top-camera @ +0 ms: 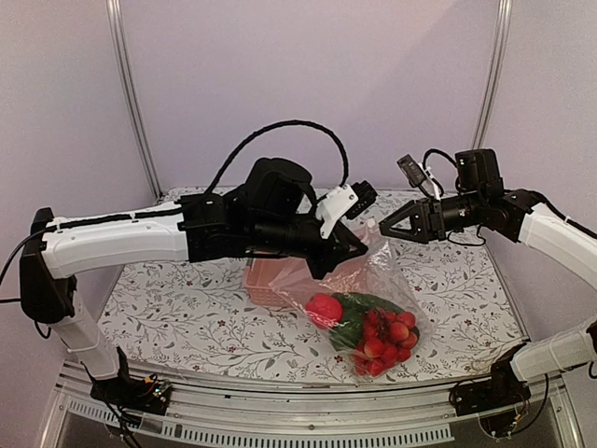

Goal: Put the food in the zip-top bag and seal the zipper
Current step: Pass from the left arm to the right

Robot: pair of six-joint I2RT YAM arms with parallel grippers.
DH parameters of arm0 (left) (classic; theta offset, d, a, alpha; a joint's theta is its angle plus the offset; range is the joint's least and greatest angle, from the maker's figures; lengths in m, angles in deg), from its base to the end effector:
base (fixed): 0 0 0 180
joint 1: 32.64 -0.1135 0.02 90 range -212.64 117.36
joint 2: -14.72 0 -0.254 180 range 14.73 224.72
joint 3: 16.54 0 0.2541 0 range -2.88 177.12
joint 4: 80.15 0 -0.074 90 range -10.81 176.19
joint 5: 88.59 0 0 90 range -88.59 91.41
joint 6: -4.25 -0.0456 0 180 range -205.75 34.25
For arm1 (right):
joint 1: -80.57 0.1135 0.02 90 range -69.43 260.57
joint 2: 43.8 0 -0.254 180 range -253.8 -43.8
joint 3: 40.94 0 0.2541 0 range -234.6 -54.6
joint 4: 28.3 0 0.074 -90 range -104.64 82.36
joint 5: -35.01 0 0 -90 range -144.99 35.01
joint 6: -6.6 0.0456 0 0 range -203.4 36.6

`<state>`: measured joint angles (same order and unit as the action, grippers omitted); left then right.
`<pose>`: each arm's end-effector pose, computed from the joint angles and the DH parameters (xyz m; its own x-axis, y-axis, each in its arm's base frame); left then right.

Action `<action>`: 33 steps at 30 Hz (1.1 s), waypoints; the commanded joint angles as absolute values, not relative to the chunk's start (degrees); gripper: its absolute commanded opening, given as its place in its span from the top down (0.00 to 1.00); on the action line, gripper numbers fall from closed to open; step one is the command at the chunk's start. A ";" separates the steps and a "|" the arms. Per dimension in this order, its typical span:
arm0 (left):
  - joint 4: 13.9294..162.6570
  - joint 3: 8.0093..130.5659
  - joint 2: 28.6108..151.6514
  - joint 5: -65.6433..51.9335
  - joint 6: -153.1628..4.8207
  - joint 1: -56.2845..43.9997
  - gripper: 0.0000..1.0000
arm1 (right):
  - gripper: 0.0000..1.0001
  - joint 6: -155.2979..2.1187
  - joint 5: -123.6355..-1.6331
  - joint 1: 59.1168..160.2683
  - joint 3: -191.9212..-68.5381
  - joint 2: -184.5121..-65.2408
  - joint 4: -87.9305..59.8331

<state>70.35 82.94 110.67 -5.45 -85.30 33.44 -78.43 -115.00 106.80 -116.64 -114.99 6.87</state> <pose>0.1601 -0.3744 0.3295 -0.1850 0.3979 -0.8986 0.9497 0.3075 -0.0594 0.2289 0.1568 0.3246 -0.5328 -0.2142 -0.8187 -0.8463 0.1382 0.5145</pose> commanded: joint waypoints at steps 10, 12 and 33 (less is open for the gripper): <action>70.55 81.80 108.25 -7.41 -85.66 31.96 1.00 | 0.52 -81.25 -111.18 108.37 -116.32 -118.93 4.60; 70.54 81.76 108.12 -7.68 -85.66 31.88 1.00 | 0.51 -81.51 -111.07 108.51 -116.55 -119.86 4.46; 69.19 79.15 106.87 -4.08 -85.55 30.93 1.00 | 1.00 -80.30 -112.73 110.36 -117.51 -119.96 3.76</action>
<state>70.00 80.60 108.94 -6.67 -85.30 31.96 -80.22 -115.94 109.95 -116.40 -121.86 2.00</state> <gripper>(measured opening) 0.006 0.005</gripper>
